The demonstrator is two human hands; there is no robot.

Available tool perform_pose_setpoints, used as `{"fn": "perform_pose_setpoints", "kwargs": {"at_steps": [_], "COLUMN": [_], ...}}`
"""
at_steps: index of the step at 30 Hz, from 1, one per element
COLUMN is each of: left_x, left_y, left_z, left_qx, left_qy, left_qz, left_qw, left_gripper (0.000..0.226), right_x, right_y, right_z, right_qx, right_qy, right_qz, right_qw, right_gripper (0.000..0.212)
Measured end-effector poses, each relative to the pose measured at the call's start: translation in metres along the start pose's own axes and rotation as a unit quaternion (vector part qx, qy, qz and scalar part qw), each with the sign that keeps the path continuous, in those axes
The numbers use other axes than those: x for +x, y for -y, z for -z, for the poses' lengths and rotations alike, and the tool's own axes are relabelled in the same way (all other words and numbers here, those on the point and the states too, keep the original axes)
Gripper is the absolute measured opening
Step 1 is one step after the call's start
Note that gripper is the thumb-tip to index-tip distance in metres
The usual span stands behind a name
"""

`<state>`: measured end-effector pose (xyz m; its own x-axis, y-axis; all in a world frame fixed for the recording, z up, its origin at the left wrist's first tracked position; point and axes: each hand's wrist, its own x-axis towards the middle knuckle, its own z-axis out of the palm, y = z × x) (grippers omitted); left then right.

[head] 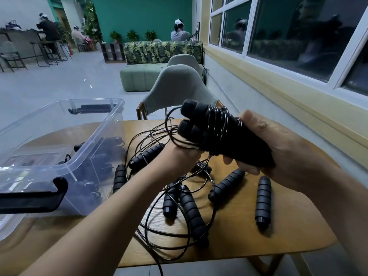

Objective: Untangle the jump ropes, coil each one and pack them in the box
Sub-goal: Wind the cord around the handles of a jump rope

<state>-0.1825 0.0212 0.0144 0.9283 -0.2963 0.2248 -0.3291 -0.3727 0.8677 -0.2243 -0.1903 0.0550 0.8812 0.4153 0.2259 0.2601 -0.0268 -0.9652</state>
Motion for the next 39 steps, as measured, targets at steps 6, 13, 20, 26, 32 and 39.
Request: {"fn": "perform_pose_setpoints", "kwargs": {"at_steps": [6,13,20,26,32,39], "left_x": [0.002,0.003,0.000,-0.004,-0.001,-0.007], "left_y": [-0.012,-0.024,-0.021,-0.031,-0.024,-0.029], "left_z": [-0.022,-0.025,-0.017,-0.006,0.013,0.065], "left_qx": [-0.154,-0.312,-0.307,-0.321,-0.323,-0.120], "left_qy": [0.038,0.037,-0.024,-0.047,-0.112,-0.093], "left_qz": [0.011,0.073,0.100,0.077,0.114,0.079], "left_qw": [0.987,0.947,0.946,0.943,0.933,0.985], "left_gripper": [0.024,0.030,0.072,0.061,0.031,0.025], "right_x": [0.013,0.013,0.021,0.031,0.046,0.055], "right_y": [-0.011,-0.028,-0.056,-0.067,-0.073,-0.076], "right_z": [-0.002,-0.015,-0.052,-0.071,-0.095,-0.112], "right_qx": [0.042,-0.186,-0.266,-0.318,-0.300,-0.294], "right_qy": [-0.133,-0.244,-0.234,-0.240,-0.240,-0.196], "right_qz": [0.086,0.156,0.186,0.185,0.165,0.165], "right_qw": [0.986,0.939,0.916,0.898,0.908,0.921], "right_gripper": [0.052,0.034,0.027,0.034,0.034,0.042]}}
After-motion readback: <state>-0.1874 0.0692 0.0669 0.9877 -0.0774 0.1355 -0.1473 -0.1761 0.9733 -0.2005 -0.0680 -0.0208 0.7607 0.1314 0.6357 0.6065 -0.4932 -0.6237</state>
